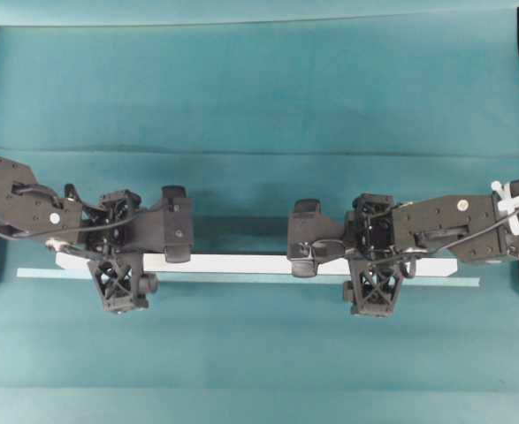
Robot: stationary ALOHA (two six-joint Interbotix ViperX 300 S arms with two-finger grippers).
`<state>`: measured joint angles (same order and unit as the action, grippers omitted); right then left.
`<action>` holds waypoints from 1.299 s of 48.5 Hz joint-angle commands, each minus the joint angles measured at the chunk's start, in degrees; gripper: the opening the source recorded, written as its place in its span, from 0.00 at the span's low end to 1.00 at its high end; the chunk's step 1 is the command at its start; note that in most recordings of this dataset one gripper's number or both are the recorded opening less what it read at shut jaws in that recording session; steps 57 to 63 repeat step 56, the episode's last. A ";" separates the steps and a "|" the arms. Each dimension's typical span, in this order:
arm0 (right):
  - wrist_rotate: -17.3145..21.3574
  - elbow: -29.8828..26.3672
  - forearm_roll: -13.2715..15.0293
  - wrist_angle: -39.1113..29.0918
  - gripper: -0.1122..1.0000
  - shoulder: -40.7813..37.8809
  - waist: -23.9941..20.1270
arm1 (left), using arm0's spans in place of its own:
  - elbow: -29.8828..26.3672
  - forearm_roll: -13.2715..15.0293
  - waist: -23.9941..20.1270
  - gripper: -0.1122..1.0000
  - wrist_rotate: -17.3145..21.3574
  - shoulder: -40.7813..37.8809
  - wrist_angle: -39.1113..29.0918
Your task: Lift a wooden board with both hands.
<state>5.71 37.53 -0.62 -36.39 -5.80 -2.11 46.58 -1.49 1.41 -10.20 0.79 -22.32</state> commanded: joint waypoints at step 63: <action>0.70 2.90 0.18 14.33 0.92 29.53 3.87 | 0.18 0.00 -0.62 1.00 4.04 35.07 1.05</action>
